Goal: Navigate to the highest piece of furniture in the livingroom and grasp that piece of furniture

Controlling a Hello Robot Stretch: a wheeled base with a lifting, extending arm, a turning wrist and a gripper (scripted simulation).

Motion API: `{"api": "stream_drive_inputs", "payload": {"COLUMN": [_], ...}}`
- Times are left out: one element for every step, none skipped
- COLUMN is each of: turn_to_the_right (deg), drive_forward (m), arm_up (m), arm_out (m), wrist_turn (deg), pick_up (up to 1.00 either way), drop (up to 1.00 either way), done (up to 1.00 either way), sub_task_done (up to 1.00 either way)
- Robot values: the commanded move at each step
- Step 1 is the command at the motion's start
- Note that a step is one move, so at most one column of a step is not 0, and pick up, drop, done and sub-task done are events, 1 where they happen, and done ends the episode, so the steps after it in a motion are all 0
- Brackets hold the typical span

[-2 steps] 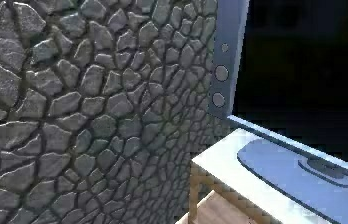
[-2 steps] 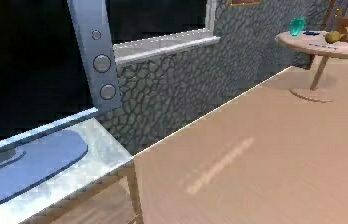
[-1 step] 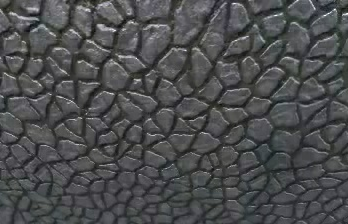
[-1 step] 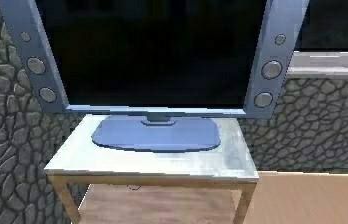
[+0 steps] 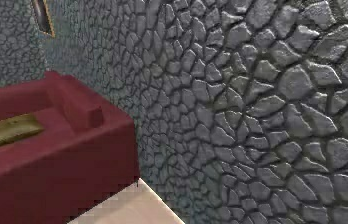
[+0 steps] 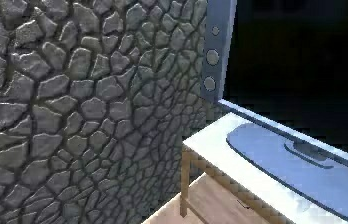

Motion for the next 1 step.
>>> {"api": "stream_drive_inputs", "payload": {"turn_to_the_right": [-39.0], "drive_forward": [0.00], "arm_up": [0.00], "arm_out": [0.00], "wrist_turn": [0.0], "pick_up": [0.00], "drop": [0.00], "done": [0.00], "sub_task_done": [0.00]}}
